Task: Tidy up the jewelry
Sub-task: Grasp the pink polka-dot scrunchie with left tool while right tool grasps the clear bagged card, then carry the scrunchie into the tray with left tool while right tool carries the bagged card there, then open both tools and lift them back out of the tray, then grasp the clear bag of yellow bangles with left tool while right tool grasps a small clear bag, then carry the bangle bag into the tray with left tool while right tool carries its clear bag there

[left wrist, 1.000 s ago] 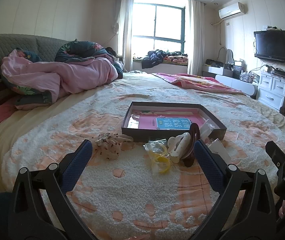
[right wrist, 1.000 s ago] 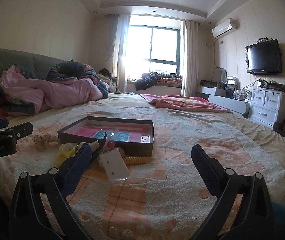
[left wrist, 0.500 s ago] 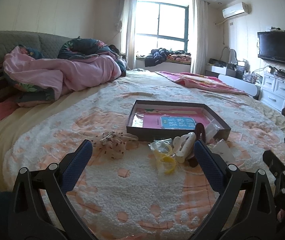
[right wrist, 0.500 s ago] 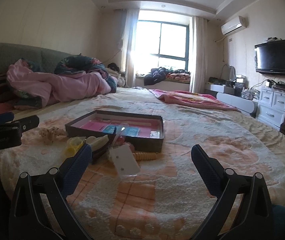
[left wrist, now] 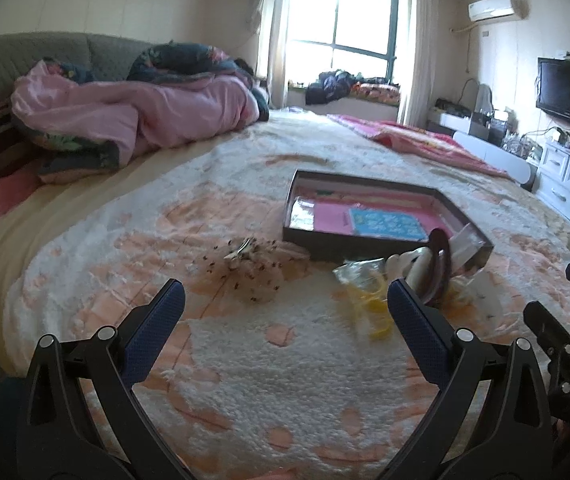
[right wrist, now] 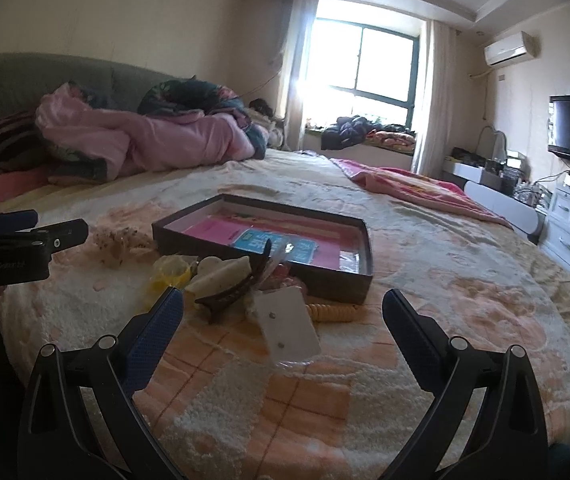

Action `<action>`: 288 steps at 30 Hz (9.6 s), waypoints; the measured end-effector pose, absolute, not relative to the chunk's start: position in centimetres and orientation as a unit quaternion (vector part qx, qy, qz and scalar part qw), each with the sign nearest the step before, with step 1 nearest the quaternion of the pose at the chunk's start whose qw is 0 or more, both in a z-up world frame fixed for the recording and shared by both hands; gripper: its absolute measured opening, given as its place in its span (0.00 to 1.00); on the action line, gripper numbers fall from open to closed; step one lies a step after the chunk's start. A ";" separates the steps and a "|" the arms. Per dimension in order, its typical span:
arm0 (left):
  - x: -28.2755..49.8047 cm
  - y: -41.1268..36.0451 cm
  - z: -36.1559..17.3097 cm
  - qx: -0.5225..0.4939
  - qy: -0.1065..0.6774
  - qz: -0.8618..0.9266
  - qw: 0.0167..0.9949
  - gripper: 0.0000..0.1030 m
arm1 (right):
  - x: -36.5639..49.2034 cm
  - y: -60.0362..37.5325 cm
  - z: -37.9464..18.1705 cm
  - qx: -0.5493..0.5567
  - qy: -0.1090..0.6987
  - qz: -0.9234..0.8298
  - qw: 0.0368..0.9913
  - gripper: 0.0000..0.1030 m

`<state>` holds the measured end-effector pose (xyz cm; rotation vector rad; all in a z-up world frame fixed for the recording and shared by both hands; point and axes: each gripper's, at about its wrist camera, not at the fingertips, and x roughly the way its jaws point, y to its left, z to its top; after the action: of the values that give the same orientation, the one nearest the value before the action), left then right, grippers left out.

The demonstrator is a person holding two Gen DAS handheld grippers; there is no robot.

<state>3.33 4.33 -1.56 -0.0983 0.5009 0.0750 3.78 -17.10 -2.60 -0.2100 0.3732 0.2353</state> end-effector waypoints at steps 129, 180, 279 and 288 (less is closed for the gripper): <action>21.9 2.7 -2.7 -0.056 0.307 -0.067 0.948 0.73 | 24.9 -24.4 -3.1 0.000 0.323 0.075 0.943 0.67; 10.8 1.9 -1.0 -0.038 0.249 -0.072 0.965 0.89 | 13.1 -22.4 0.4 -0.022 0.253 0.130 0.958 0.77; 15.4 -3.7 -0.8 -0.031 0.309 -0.145 0.939 0.29 | 16.2 -25.8 0.9 0.061 0.269 0.163 0.947 0.07; 18.2 -4.1 -0.3 -0.034 0.309 -0.150 0.938 0.29 | 18.4 -25.6 1.3 0.061 0.270 0.161 0.947 0.07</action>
<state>18.16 -4.10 -0.27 -0.0689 0.6318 -0.3058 18.36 -25.63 1.27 0.1248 0.5502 0.3282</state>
